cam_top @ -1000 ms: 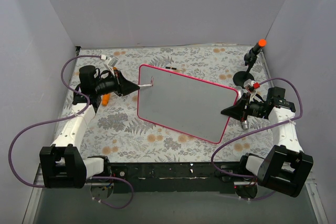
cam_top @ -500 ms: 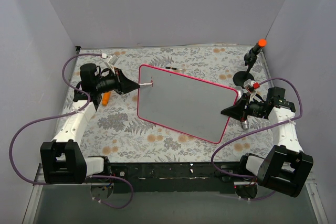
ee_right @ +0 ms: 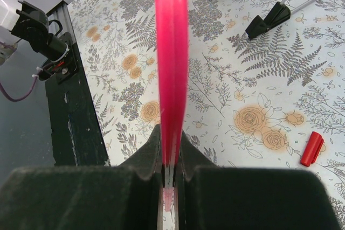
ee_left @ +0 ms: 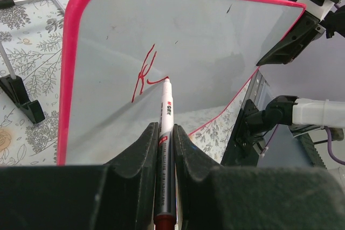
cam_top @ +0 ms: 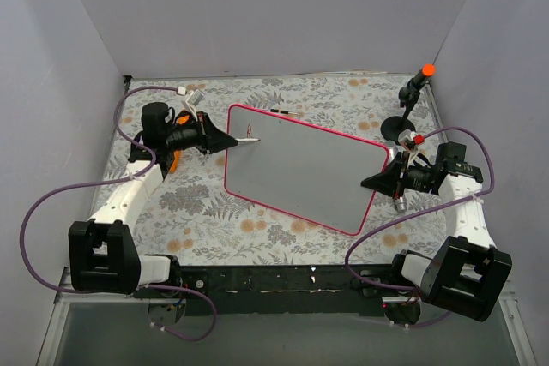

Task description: Write a sentence on the whiteboard

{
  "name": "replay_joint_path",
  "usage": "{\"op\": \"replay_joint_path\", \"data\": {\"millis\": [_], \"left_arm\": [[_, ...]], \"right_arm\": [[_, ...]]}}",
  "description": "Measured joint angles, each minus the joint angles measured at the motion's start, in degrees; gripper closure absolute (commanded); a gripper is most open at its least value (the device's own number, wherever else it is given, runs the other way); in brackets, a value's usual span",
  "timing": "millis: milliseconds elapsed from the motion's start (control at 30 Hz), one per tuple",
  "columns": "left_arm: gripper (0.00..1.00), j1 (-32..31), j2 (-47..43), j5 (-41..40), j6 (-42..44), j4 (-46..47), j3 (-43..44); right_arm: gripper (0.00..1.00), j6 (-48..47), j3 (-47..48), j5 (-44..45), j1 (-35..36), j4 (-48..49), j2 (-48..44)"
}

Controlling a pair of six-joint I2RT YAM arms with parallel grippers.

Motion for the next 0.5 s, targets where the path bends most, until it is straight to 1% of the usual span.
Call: {"op": "replay_joint_path", "data": {"millis": [200,500], "left_arm": [[1.00,-0.31,-0.13,-0.76,-1.27,1.99,0.00],[1.00,1.38,-0.76,-1.92,-0.59,0.98,0.00]], "right_arm": [[0.99,0.00,0.00,0.02,0.00,0.00,0.00],[0.99,0.04,0.00,0.07,0.00,-0.04,0.02]]}}
